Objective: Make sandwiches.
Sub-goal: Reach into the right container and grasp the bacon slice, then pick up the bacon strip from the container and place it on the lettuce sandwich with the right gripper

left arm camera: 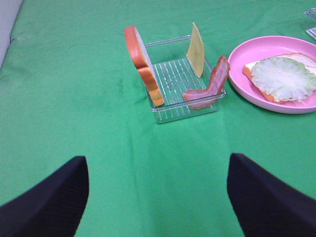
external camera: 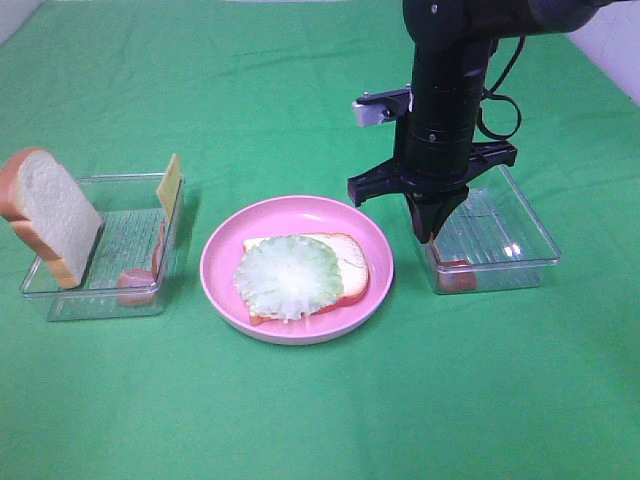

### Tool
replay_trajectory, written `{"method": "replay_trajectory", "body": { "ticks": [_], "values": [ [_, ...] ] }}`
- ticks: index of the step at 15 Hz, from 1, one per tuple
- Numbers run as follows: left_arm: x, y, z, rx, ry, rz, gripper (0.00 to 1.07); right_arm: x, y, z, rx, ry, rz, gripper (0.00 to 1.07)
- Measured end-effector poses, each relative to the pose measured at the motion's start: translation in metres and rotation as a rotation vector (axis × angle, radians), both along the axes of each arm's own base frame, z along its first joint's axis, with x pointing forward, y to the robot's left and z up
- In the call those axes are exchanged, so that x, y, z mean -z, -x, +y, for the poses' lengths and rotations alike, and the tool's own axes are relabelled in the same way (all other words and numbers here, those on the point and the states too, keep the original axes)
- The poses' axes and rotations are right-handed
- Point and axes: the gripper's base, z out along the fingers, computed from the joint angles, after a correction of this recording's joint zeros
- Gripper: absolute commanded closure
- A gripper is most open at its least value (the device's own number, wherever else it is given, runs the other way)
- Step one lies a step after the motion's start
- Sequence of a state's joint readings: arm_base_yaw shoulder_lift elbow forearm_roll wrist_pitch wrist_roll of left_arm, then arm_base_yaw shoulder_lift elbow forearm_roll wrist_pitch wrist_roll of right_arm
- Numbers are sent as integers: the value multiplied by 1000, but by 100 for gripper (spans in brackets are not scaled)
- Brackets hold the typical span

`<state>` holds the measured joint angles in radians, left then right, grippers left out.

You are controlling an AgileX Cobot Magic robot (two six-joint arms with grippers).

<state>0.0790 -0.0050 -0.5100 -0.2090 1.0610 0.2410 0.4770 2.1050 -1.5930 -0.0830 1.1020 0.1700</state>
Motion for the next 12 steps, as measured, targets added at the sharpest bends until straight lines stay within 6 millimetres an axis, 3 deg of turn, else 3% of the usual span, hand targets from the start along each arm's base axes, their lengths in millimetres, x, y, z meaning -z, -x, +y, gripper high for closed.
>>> {"method": "replay_trajectory", "body": {
  "ticks": [6, 12],
  "values": [
    [0, 0, 0, 0, 0, 0, 32, -5, 0, -1, -3, 0, -14, 107],
    [0, 0, 0, 0, 0, 0, 32, -75, 16, -4, 8, -123, -148, 107]
  ]
}}
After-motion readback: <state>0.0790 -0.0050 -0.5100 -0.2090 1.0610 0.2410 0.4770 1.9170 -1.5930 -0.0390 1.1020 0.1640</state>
